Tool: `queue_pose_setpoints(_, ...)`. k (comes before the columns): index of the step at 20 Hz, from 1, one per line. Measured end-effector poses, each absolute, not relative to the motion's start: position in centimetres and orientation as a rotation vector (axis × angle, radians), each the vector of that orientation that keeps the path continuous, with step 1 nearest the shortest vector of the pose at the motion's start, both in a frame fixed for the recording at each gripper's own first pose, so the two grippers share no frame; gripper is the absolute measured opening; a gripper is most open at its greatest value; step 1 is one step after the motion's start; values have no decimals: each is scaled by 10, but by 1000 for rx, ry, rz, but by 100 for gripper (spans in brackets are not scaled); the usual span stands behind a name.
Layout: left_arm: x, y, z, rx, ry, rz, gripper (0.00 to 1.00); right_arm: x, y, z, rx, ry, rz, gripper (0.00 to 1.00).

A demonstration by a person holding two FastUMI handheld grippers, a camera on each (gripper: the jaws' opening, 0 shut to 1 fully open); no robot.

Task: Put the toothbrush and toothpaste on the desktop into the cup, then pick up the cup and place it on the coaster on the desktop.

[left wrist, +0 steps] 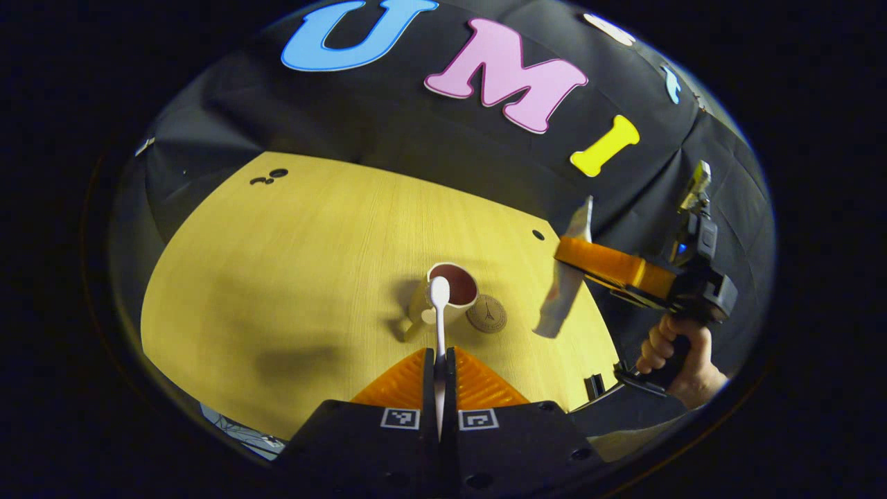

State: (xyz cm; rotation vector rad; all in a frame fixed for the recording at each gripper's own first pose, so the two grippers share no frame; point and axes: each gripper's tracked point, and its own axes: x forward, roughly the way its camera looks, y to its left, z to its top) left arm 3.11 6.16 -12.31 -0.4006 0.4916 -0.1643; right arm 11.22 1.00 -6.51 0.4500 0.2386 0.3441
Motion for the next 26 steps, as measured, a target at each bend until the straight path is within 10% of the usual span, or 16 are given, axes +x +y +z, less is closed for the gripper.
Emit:
queue_pose_setpoints(11, 17, 113, -128, -445, 491, -70, 6, 205, 58, -92, 402, 252, 325, 21)
queue_pose_setpoints(12, 17, 117, -131, -447, 494, -62, 6, 210, 58, -98, 394, 258, 316, 8)
queue_pose_setpoints(13, 18, 121, -133, -453, 498, -58, 6, 214, 56, -102, 386, 261, 310, 21)
queue_pose_setpoints(21, 28, 119, -137, -471, 511, -45, 1, 206, 58, -139, 335, 328, 309, 28)
queue_pose_setpoints(22, 29, 118, -137, -472, 511, -46, 6, 203, 58, -141, 332, 338, 313, 41)
queue_pose_setpoints(24, 30, 116, -137, -479, 514, -42, 6, 198, 59, -146, 323, 361, 326, 18)
queue_pose_setpoints(26, 31, 114, -139, -486, 518, -40, 6, 192, 59, -153, 318, 386, 335, 33)
